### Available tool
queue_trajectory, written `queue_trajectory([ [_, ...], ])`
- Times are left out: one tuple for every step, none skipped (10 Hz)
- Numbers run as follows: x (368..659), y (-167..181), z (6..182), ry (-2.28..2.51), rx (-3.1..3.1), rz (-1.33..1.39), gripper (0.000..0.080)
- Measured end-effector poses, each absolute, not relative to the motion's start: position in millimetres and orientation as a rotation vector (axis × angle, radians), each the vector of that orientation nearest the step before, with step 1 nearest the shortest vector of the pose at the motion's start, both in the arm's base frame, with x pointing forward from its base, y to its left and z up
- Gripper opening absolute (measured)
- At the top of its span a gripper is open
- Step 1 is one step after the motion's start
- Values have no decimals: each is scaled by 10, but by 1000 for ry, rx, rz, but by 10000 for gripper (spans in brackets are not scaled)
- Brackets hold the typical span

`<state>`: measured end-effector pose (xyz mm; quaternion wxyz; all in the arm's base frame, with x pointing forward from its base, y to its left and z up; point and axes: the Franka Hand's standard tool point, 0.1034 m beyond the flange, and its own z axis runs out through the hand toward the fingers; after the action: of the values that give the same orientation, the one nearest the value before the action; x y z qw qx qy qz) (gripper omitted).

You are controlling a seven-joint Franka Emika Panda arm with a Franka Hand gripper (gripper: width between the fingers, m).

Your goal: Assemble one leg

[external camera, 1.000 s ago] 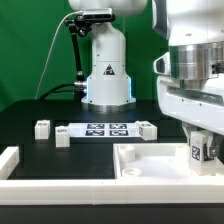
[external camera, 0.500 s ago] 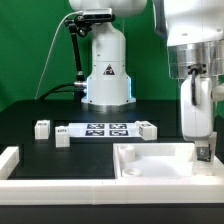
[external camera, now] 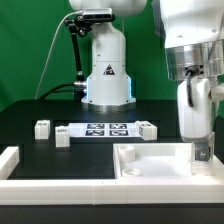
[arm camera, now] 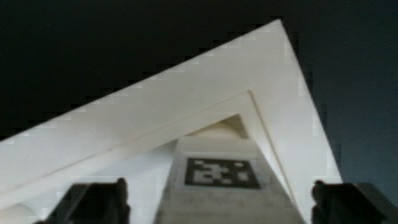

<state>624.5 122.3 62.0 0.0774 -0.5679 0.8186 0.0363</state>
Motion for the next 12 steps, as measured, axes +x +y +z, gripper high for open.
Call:
queue_trajectory([
  [6247,1222,620,2442,-1717,110,621],
  [6241,1222,620,2332,-1866,100,641],
  [6236,1229,617,2224,-1994,91,641],
  [6234,1226,612,2088,-2144,69,648],
  [6228,1222,610,1944,-2287,49,648],
  [6228,1218,608,1837,-2378,36,649],
  [6229,1202,607,1649,-2520,13,649],
  [6229,1198,605,1550,-2584,5,649],
  [6233,1185,605,1366,-2694,-15,649],
  [6235,1164,603,1210,-2772,-28,649],
  [6237,1143,602,1028,-2856,-43,649],
  [6241,1133,603,808,-2943,-64,649],
])
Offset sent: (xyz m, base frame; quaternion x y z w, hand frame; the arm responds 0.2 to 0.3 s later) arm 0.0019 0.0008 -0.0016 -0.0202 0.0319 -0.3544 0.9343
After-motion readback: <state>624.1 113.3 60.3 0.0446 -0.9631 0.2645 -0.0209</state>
